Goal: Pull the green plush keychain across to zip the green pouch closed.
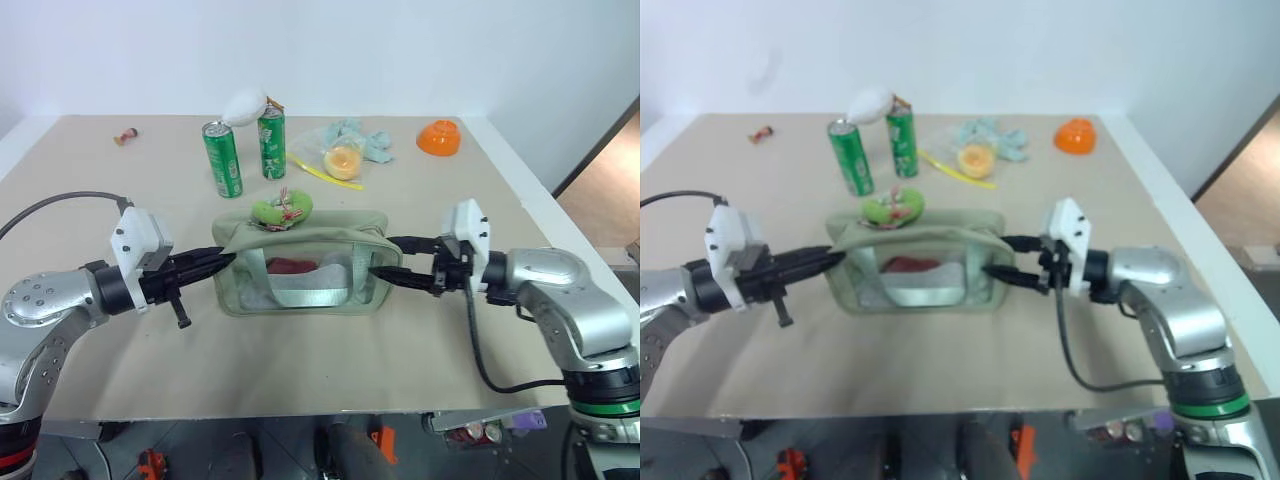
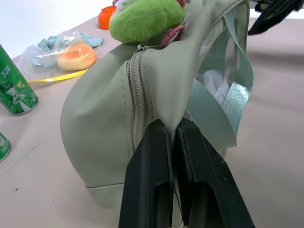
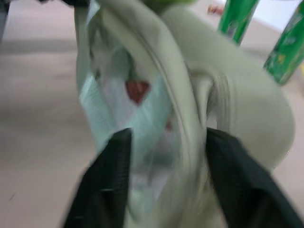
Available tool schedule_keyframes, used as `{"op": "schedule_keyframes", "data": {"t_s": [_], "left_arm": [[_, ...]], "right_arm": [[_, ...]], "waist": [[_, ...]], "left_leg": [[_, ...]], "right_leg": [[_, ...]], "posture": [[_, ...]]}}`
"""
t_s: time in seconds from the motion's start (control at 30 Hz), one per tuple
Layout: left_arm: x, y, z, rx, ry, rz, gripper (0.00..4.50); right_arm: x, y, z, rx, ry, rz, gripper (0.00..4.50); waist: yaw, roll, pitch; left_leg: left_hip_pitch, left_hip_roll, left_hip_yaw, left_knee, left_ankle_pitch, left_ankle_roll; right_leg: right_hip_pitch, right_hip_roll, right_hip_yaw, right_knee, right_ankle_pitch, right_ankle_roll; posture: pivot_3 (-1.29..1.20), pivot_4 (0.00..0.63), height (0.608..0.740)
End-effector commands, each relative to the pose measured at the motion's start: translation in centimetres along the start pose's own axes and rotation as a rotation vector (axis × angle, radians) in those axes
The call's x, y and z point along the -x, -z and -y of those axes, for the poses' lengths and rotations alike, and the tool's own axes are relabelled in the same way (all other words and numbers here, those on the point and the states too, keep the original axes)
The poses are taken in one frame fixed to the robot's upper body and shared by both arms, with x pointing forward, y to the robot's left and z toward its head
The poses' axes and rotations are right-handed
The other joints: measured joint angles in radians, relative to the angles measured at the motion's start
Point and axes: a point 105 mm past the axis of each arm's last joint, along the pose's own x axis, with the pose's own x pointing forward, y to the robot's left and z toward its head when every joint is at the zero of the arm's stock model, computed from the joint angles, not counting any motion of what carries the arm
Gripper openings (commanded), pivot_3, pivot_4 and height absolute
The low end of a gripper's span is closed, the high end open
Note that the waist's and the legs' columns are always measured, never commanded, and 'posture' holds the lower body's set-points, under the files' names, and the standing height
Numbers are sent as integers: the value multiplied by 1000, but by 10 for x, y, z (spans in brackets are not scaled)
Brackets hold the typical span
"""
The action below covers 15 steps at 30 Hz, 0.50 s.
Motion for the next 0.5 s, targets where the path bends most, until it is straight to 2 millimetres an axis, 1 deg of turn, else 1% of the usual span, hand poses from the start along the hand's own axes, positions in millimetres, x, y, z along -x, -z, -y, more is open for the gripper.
{"op": "schedule_keyframes", "data": {"t_s": [0.03, 0.13, 0.2, 0.27, 0.33, 0.4, 0.5], "left_arm": [[0, -1, 2, -19, 24, -7, 0], [0, 0, 3, -21, 31, -12, 0], [-1, 1, 3, -21, 35, -12, 0], [-2, 2, 4, -20, 40, -12, 0], [-3, 2, 4, -20, 44, -12, 0], [-3, 3, 5, -20, 47, -11, 0], [-4, 3, 7, -23, 51, -10, 0]], "right_arm": [[27, -23, 29, -2, 102, 44, 4062], [38, -37, 49, -27, 147, 77, 4062], [37, -52, 63, -2, 177, 120, 4062], [24, -68, 70, 35, 164, 164, 4062], [3, -81, 72, 58, 140, 209, 4062], [-22, -94, 64, 61, 71, 257, 4062], [-52, -103, 50, 46, -13, 288, 4062]], "waist": [[1, 0, 0], [0, 0, 0], [0, 0, 0], [-3, 1, 0], [-4, 1, 0], [-5, 1, 0], [-2, 1, 0]], "left_leg": [[0, -1, 0, 0, 0, 0], [0, -1, 1, 0, 0, 1], [0, -2, 0, 0, 0, 1], [1, -1, 0, 0, 1, 1], [1, 0, 0, 0, 1, 1], [1, 1, 0, 0, 1, 1], [-1, 1, -1, -1, 1, 1]], "right_leg": [[0, 0, 0, 0, 0, 1], [0, 0, 2, 0, 1, 1], [0, 0, 1, 0, 1, 1], [0, 1, 1, 0, 1, 0], [0, 2, 0, 0, 1, 0], [0, 3, 0, 0, 1, -1], [-1, 3, 0, 0, 1, -1]], "posture": [[0, 150, 740], [0, 150, 740], [0, 150, 740], [0, 150, 740], [0, 150, 740], [0, 150, 740], [0, 150, 740]]}}
